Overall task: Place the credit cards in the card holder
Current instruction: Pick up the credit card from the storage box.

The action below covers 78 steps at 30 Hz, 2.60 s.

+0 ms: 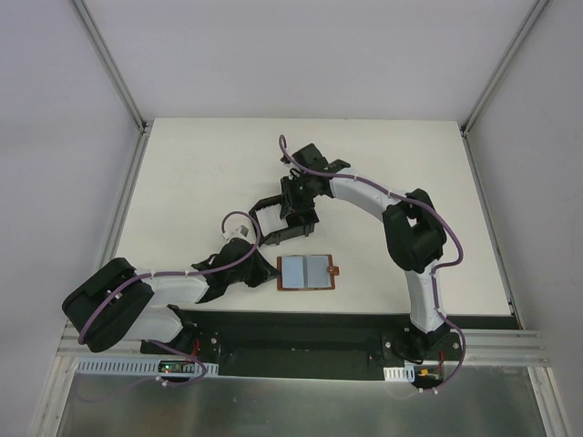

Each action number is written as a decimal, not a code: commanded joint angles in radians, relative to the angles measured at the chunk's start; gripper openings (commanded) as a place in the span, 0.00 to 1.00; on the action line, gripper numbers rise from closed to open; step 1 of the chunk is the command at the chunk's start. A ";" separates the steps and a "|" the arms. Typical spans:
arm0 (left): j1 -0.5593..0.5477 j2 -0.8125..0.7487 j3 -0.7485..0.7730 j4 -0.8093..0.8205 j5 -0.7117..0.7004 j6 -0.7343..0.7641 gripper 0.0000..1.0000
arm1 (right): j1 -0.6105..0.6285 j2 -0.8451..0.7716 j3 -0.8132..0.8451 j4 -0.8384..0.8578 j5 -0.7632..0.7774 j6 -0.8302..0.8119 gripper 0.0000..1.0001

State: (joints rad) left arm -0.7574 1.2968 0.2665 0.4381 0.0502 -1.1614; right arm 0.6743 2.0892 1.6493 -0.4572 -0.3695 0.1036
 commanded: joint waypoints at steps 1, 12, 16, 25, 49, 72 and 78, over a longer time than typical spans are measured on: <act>0.007 0.022 -0.023 -0.116 -0.006 0.048 0.00 | 0.010 -0.054 0.041 -0.023 0.012 -0.012 0.24; 0.007 0.021 -0.026 -0.114 -0.006 0.046 0.00 | 0.008 -0.098 0.037 -0.024 0.024 -0.015 0.03; 0.007 0.019 -0.026 -0.116 -0.004 0.046 0.00 | 0.007 -0.112 0.033 -0.029 0.041 -0.022 0.01; 0.010 0.019 -0.027 -0.116 -0.001 0.048 0.00 | 0.001 -0.130 0.023 -0.037 0.098 -0.027 0.01; 0.010 0.018 -0.020 -0.122 0.000 0.058 0.00 | -0.038 -0.049 0.034 -0.140 0.290 -0.084 0.23; 0.012 0.025 -0.007 -0.144 0.000 0.065 0.00 | -0.153 -0.262 -0.281 -0.048 0.322 -0.090 0.24; 0.012 0.018 -0.001 -0.147 0.000 0.068 0.00 | -0.177 -0.281 -0.238 -0.008 0.227 -0.085 0.31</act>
State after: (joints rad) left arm -0.7570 1.2957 0.2729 0.4278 0.0528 -1.1366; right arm 0.5156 1.8748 1.3743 -0.5037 -0.0788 0.0216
